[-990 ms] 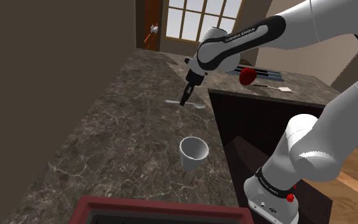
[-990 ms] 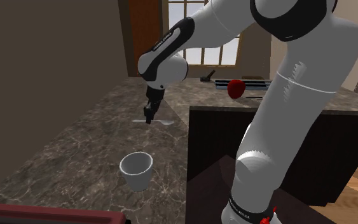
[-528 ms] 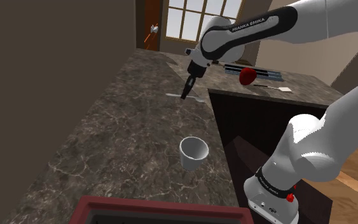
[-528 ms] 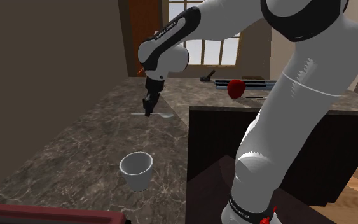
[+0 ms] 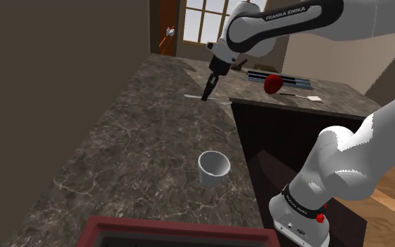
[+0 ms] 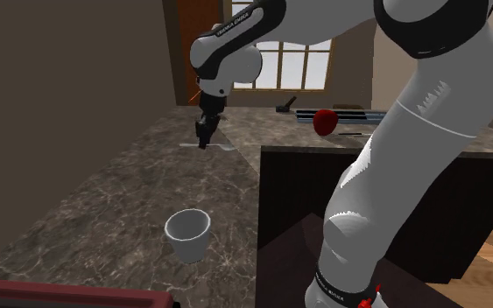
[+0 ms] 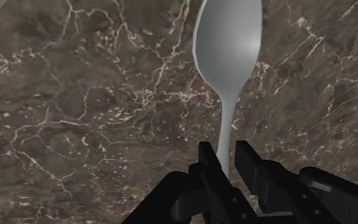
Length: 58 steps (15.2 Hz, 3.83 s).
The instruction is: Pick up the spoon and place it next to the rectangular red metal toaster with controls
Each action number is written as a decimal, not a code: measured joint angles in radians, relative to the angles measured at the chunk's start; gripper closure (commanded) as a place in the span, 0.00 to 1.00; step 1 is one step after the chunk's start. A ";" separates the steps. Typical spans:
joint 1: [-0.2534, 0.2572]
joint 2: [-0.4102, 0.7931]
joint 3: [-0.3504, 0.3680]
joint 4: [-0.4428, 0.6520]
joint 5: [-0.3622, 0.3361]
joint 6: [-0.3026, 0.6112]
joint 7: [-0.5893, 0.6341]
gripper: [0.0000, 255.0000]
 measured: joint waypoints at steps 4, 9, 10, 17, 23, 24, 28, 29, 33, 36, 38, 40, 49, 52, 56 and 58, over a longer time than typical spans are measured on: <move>-0.002 -0.013 0.004 0.041 -0.009 -0.053 0.015 1.00; -0.004 -0.030 0.009 0.095 -0.019 -0.121 0.033 1.00; -0.005 -0.033 0.009 0.105 -0.020 -0.134 0.034 1.00; -0.004 -0.043 0.014 0.189 -0.028 -0.226 0.056 1.00; -0.003 -0.044 0.017 0.268 -0.032 -0.304 0.071 1.00; -0.003 -0.040 0.017 0.284 -0.031 -0.316 0.073 1.00; -0.002 -0.037 0.018 0.339 -0.033 -0.368 0.082 1.00; 0.002 -0.042 0.027 0.337 -0.032 -0.369 0.094 1.00; 0.025 -0.089 0.091 0.295 -0.032 -0.360 0.180 1.00; 0.047 -0.112 0.146 0.266 -0.025 -0.343 0.252 1.00; 0.061 -0.121 0.182 0.257 -0.019 -0.336 0.299 1.00; 0.077 -0.133 0.221 0.244 -0.013 -0.326 0.350 1.00; 0.145 -0.127 0.395 0.244 0.014 -0.284 0.575 1.00; 0.164 -0.104 0.448 0.260 0.017 -0.268 0.643 1.00; 0.190 -0.042 0.530 0.329 0.010 -0.259 0.754 1.00; 0.202 -0.016 0.567 0.355 0.002 -0.252 0.805 1.00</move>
